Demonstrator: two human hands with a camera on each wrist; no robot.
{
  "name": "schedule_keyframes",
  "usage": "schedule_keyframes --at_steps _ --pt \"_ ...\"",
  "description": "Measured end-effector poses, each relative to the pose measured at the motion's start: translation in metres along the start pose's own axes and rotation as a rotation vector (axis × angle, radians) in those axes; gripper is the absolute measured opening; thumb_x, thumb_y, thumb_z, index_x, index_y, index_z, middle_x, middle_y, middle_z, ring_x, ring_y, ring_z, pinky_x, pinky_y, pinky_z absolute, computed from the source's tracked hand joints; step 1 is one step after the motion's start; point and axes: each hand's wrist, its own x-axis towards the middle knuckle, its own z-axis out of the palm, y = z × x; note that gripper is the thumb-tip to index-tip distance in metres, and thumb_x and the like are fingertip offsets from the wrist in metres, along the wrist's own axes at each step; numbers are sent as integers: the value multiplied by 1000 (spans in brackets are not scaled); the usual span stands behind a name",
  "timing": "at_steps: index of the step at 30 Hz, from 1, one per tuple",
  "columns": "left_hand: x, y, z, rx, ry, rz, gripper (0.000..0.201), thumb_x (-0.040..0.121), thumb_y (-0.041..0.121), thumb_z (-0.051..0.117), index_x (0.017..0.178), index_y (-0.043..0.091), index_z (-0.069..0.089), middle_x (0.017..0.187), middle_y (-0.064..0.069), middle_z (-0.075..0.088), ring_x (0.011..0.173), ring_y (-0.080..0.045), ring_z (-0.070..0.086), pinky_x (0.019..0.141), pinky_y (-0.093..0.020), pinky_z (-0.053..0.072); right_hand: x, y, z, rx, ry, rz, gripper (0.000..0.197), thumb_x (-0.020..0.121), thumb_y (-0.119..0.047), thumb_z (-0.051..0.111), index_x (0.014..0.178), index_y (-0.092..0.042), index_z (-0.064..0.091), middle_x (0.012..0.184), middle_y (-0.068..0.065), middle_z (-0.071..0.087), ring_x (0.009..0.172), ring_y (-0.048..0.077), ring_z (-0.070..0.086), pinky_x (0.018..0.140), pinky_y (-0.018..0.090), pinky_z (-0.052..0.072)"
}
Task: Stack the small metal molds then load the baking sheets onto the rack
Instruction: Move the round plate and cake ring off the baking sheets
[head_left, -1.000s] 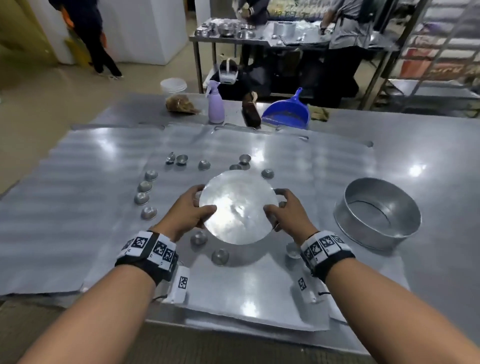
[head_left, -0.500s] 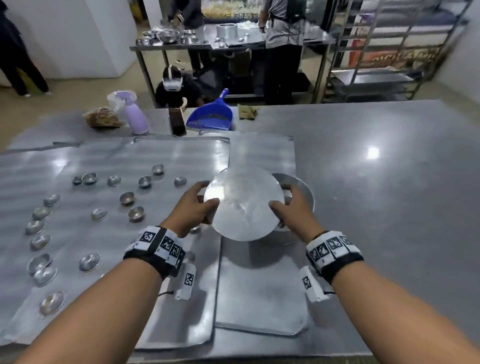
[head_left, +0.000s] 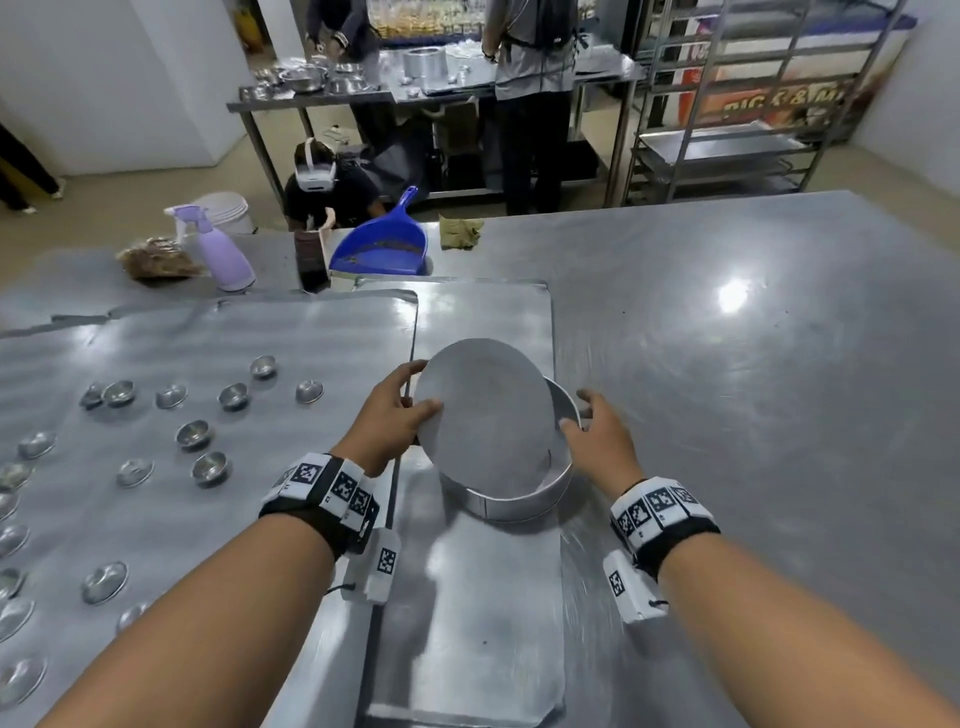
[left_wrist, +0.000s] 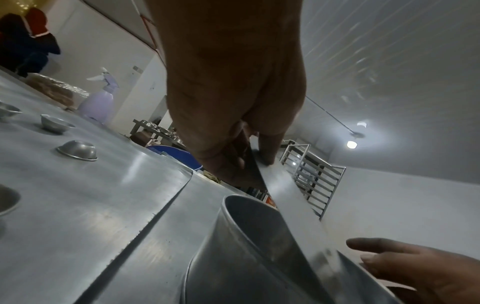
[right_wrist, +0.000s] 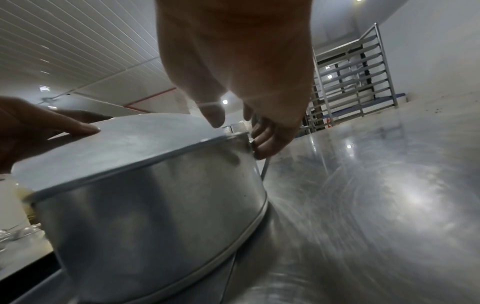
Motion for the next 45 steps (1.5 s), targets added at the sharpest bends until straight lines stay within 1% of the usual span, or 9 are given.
schedule_keyframes --at_steps 5,14,23,29,34,36,39,42,45 --pt "25 -8 10 58 -84 -53 54 94 10 70 142 29 52 102 -21 73 89 -35 75 79 -52 63 15 9 0 14 -33 30 39 102 -22 51 140 -18 54 121 3 63 110 20 60 94 28 43" --pt "48 -18 27 331 -175 -5 57 87 16 78 140 25 59 101 9 70 92 -13 70 81 -33 59 21 29 16 33 21 -17 33 104 -31 44 132 -26 61 119 -1 69 108 20 62 94 34 48" --pt "35 -30 43 970 80 205 55 88 47 73 139 30 60 124 1 65 119 -26 49 87 -36 49 18 31 17 61 43 -17 32 103 -34 45 130 -28 61 117 0 70 107 22 64 95 39 51" --pt "17 -49 31 588 168 134 60 90 32 75 144 19 53 132 -7 55 111 -26 61 95 -41 53 12 30 13 110 52 -5 30 102 -37 50 125 -24 65 116 0 70 105 19 64 87 28 45" --pt "-9 -49 22 261 0 -130 47 88 32 77 128 38 52 107 3 70 84 -28 75 75 -39 63 1 30 9 164 24 15 29 101 -37 50 126 -27 63 112 -3 70 103 18 65 89 31 49" --pt "-17 -51 22 134 -87 -164 58 89 23 78 137 36 46 120 -1 67 90 -28 75 74 -35 62 -3 30 6 165 16 32 28 100 -35 51 125 -29 62 109 -3 71 100 18 66 87 33 51" --pt "-17 -56 23 -8 -25 -93 72 89 9 77 151 24 42 142 -4 57 118 -22 66 92 -39 59 -9 33 -5 128 23 103 28 92 -31 57 119 -29 61 98 0 70 92 22 66 86 40 54" --pt "-10 -55 27 -37 46 -47 63 93 10 73 149 15 45 142 -4 56 120 -22 63 103 -39 51 -16 36 -13 118 42 156 18 86 -31 63 103 -24 62 91 -1 68 86 20 65 79 38 55" --pt "-5 -51 33 20 -75 -23 57 92 24 76 142 27 50 132 13 58 114 -19 66 97 -38 55 -17 33 -11 145 22 193 25 85 -33 63 109 -29 60 100 -7 71 91 17 67 85 40 56"
